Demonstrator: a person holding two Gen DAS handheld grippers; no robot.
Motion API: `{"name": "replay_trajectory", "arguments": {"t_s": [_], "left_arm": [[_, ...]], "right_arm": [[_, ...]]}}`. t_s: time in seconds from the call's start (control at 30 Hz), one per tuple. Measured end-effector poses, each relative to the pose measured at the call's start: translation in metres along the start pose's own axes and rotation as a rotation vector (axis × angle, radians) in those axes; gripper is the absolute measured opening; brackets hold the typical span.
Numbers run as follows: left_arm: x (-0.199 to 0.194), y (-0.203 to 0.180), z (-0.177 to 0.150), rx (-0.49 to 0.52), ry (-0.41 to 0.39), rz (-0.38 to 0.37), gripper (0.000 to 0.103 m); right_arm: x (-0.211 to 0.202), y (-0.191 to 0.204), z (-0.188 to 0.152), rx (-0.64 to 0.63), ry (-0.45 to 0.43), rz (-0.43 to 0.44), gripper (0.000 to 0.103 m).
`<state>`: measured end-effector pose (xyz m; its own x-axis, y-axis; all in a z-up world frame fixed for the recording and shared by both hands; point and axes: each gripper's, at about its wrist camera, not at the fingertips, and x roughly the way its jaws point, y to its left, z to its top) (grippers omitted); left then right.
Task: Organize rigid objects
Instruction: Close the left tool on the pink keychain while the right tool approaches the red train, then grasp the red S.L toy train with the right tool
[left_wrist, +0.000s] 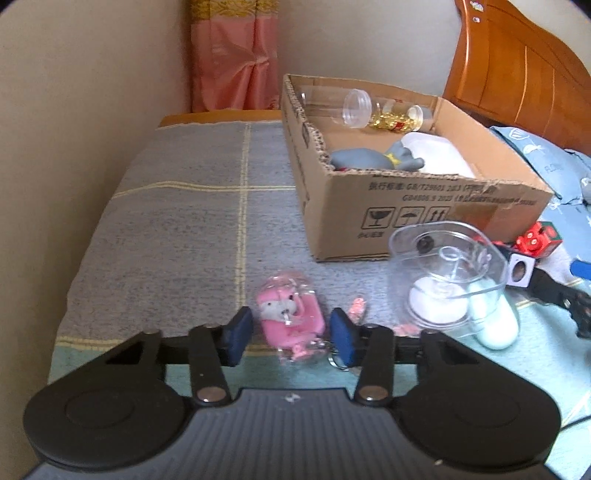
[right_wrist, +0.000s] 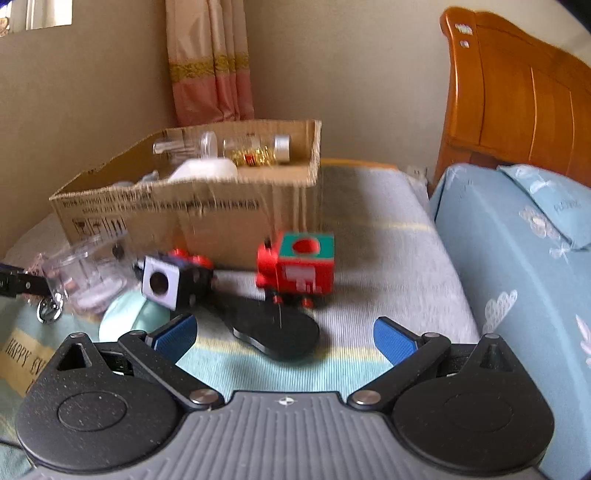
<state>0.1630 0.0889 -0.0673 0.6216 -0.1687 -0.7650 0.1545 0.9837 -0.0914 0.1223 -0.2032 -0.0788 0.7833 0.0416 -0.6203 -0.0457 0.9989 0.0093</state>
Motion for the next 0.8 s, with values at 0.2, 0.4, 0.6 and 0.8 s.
{"name": "replay_trajectory", "arguments": {"t_s": [0.2,0.4,0.6,0.8], "left_arm": [[0.000,-0.001,0.001,-0.016,0.000,-0.007,0.041],[0.004,-0.002,0.003,-0.018,-0.003,0.011,0.041],[0.003,-0.001,0.003,-0.011,0.007,-0.003,0.035],[-0.004,-0.002,0.008,0.048,0.023,-0.010,0.034]], "right_arm": [[0.015,0.000,0.021,-0.031,-0.024,-0.034,0.099],[0.027,-0.004,0.026,-0.034,-0.001,-0.037,0.079],[0.034,0.001,0.027,-0.088,0.012,-0.040,0.060],[0.030,-0.001,0.031,-0.124,0.018,-0.028,0.059]]}}
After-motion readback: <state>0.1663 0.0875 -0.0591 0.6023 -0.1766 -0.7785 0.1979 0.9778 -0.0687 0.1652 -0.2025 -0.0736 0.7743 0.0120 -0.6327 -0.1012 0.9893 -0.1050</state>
